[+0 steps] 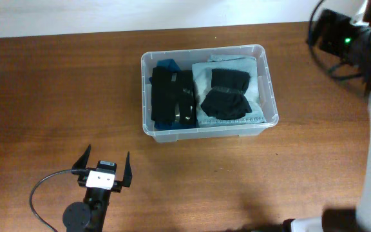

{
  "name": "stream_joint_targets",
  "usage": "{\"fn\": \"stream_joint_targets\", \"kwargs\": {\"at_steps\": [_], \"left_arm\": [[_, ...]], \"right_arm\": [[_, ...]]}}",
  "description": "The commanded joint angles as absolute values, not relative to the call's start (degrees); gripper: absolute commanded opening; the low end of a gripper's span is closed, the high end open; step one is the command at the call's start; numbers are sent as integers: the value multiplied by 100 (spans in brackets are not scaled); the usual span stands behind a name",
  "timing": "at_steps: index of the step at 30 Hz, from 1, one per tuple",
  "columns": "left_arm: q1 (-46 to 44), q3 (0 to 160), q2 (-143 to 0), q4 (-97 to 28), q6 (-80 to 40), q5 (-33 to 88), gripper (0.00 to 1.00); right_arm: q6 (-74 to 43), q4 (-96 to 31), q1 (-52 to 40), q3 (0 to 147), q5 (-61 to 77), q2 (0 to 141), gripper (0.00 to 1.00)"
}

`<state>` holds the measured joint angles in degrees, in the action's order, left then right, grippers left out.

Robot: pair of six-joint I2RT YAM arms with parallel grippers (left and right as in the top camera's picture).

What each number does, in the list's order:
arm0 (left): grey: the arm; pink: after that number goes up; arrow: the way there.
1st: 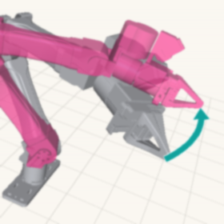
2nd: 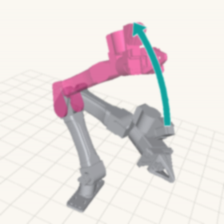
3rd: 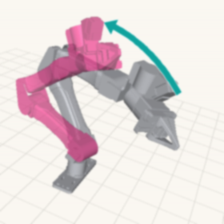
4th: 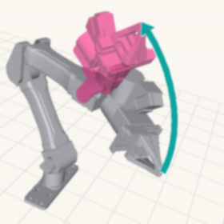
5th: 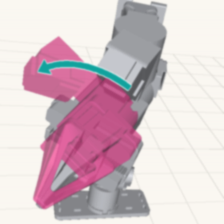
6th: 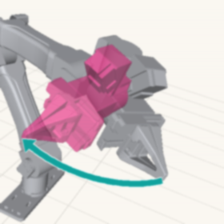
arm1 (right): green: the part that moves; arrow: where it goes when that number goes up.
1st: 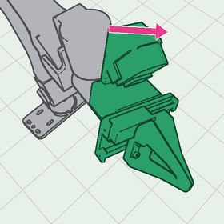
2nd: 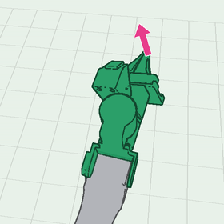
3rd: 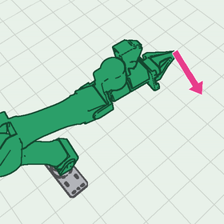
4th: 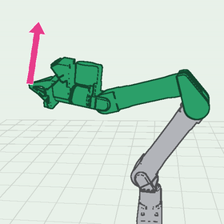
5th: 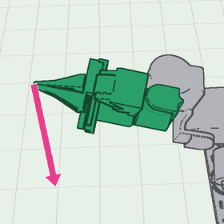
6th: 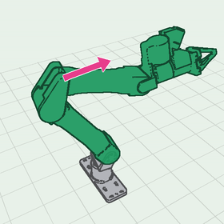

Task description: Pack container

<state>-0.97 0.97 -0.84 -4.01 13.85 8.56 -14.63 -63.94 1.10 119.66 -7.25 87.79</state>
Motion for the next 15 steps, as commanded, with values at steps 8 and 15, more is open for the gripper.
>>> {"fn": "stream_joint_targets", "kwargs": {"at_steps": [8,15], "left_arm": [[-69,56,-30,-392,1352,836,100],[-69,56,-30,-392,1352,836,99]], "right_arm": [[-580,-3100,-781,7199,-464,5787,99],[-600,-1450,-781,4368,-451,3573,98]]}}
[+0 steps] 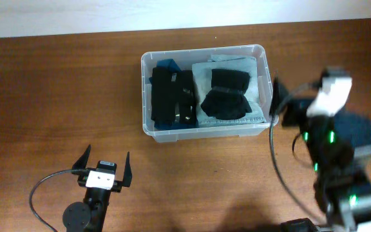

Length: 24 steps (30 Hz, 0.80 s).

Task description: Pack container

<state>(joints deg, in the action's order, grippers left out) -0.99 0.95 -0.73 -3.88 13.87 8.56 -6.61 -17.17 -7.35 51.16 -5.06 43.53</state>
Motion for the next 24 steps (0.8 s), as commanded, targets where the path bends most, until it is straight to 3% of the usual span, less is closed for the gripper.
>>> {"fn": "stream_joint_targets", "kwargs": {"at_steps": [1,10,24], "left_arm": [[-69,56,-30,-392,1352,836,99],[-69,56,-30,-392,1352,836,99],[-69,56,-30,-392,1352,836,99]], "right_arm": [[-600,-1330,-781,4023,-454,3245,98],[-646,-478,-552,1634,-287,1044,98],[-692,388,-432,172,-209,165,98]]}}
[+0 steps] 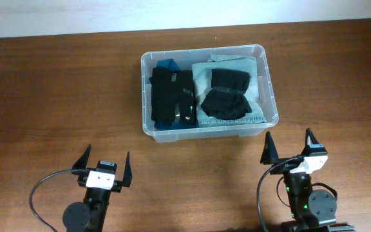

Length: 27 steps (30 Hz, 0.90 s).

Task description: Pack container

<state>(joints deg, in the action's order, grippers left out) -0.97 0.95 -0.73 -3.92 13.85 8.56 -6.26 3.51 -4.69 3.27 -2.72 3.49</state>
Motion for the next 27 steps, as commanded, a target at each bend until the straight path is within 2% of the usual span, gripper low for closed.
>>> {"fn": "stream_joint_targets", "kwargs": {"at_steps": [1,13,27], "left_arm": [[-69,56,-30,-392,1352,836,99],[-69,56,-30,-392,1352,834,99],[-69,56,-30,-392,1352,836,100]], "right_arm": [[-690,388,-432,113,-198,95,98],[-685,-454,-287,32,296,19,98],[-687,-432,-285,32,259,19,98]]}}
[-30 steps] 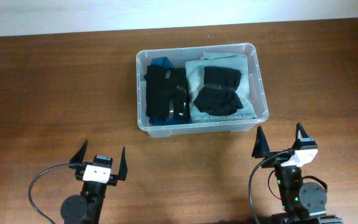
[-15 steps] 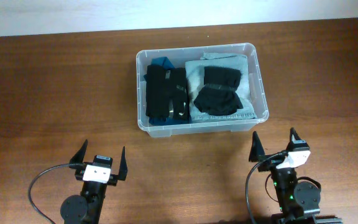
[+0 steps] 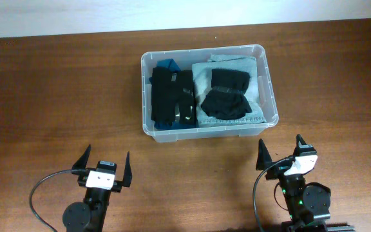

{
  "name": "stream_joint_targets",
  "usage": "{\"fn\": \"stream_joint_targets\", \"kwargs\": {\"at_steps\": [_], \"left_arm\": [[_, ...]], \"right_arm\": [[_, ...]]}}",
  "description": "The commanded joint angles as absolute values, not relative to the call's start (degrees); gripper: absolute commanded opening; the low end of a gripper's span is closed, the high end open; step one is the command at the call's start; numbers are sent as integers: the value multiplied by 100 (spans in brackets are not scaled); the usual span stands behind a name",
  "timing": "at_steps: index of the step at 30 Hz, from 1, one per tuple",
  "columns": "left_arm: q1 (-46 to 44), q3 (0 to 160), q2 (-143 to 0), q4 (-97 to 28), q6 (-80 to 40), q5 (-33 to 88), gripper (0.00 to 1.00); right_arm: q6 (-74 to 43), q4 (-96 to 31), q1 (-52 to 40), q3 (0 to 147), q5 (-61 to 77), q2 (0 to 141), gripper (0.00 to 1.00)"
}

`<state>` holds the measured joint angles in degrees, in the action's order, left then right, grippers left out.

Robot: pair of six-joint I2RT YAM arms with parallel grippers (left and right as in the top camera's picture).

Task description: Pack container

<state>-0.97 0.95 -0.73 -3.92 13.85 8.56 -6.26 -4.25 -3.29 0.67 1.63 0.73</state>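
Observation:
A clear plastic container (image 3: 268, 77) stands at the middle of the wooden table. Inside it lie folded black garments (image 3: 171, 96) on the left over a blue one (image 3: 168, 64), and a black bundle (image 3: 225, 95) on a pale grey-green garment (image 3: 203, 74) on the right. My left gripper (image 3: 105, 164) rests open near the front left, well short of the container. At the front right my right gripper (image 3: 280, 149) is open with nothing between its fingers, just in front of the container's right corner.
The brown table (image 3: 57, 90) runs to a pale wall along the back edge. A black cable (image 3: 40, 193) loops beside the left arm's base, and another cable (image 3: 257, 193) runs by the right arm.
My right gripper has shifted slightly left and nearer the front edge and turned a little. The left arm and the container's contents have not moved.
At first the right arm was high at the far right edge, the container holding the clothes. Then it was blurred beside the container's right side. Later it stood open at the front right, where it still is, slightly shifted. The left gripper stayed put throughout.

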Motion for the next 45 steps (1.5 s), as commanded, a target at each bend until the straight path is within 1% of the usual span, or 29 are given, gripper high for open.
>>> {"fn": "stream_joint_targets", "kwargs": {"at_steps": [1,12,45], "left_arm": [[-69,56,-30,-392,1352,836,99],[-69,56,-30,-392,1352,836,99],[-69,56,-30,-392,1352,836,99]], "right_arm": [[-685,-432,-285,32,259,19,99],[-685,-432,-99,32,257,19,98],[-685,-432,-106,32,257,19,98]]}}
